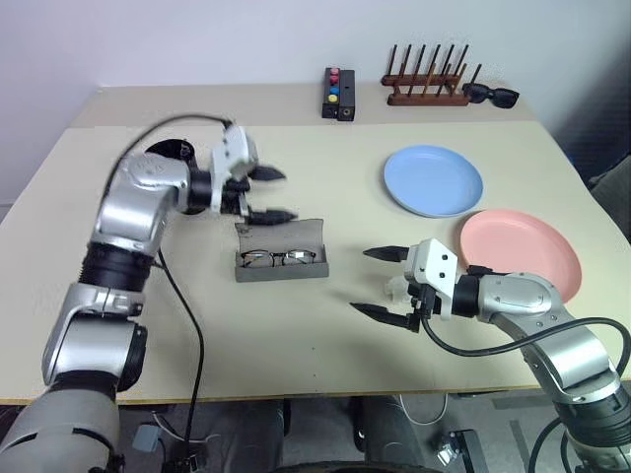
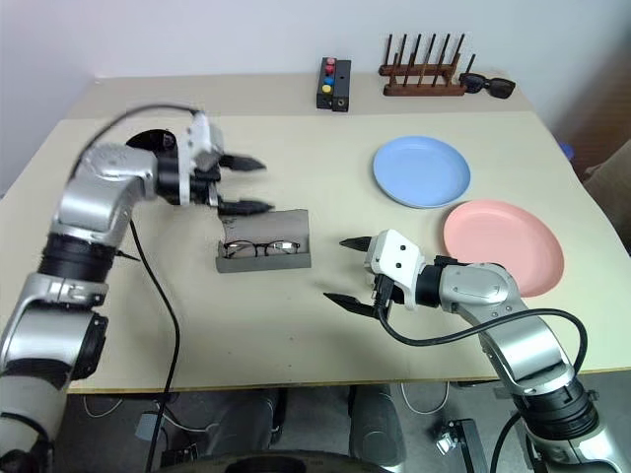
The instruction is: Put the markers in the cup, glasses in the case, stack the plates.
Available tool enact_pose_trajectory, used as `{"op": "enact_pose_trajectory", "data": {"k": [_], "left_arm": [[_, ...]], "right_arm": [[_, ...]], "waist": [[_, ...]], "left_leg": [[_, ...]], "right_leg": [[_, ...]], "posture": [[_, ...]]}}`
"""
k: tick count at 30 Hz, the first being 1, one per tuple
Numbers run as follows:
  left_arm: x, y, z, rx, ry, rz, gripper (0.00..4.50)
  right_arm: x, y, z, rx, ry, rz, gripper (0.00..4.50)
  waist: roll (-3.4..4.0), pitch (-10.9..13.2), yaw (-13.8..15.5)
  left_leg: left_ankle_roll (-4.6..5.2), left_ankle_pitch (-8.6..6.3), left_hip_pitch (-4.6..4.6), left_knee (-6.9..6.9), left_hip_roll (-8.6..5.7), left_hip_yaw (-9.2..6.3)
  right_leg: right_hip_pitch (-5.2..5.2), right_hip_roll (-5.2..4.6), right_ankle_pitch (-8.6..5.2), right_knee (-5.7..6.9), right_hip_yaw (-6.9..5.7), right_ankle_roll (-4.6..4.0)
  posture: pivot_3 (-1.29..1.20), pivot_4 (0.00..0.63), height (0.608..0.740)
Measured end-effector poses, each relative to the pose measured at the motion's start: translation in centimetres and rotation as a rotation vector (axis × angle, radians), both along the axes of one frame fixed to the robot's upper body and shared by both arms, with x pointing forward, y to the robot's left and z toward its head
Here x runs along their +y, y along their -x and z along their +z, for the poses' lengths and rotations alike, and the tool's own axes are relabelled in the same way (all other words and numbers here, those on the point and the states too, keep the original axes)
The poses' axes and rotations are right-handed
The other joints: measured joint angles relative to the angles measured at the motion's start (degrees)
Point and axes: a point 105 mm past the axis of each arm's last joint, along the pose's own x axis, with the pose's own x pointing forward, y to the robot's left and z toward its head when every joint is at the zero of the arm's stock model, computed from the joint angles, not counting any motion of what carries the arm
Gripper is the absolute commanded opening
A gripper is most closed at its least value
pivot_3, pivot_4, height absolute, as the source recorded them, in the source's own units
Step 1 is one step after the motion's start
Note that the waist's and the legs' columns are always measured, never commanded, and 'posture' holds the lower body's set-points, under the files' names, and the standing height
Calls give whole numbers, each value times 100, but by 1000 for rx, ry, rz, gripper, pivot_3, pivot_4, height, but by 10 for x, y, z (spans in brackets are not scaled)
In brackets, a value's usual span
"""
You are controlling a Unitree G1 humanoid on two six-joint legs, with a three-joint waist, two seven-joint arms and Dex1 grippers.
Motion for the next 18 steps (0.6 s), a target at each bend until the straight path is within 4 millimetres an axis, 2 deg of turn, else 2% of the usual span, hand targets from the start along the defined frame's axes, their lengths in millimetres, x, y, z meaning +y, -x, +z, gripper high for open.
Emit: {"op": "enact_pose_trajectory", "data": {"k": [2,4,11,15,18], "left_arm": [[10,-10,-3,-23,-8,67,2209],[22,-20,-15,-12,-27,147,1194],[31,-28,-54,-28,-168,216,1194],[28,-19,-89,26,-239,171,1194],[25,-9,-93,51,-249,106,1194]], "right_arm": [[0,0,0,0,0,0,4500],[0,0,0,-2,-1,0,4500],[4,-1,2,-8,-12,9,4500],[4,-1,2,-9,-13,7,4500],[4,-1,2,-9,-13,5,4500]], "waist": [[1,0,-17],[1,0,-11],[0,0,25],[0,0,8],[0,0,6]], "left_leg": [[0,0,2,-1,0,1],[0,0,-1,-1,0,0],[0,0,-5,3,-2,0],[0,0,-4,1,-2,0],[0,0,-4,1,-1,0]], "right_leg": [[0,0,1,1,0,-1],[-1,0,2,2,0,-1],[2,0,5,-4,0,3],[0,0,6,-2,0,2],[0,0,5,-1,1,2]], "posture": [[0,150,739],[0,150,739],[0,150,739],[0,150,739],[0,150,739]]}}
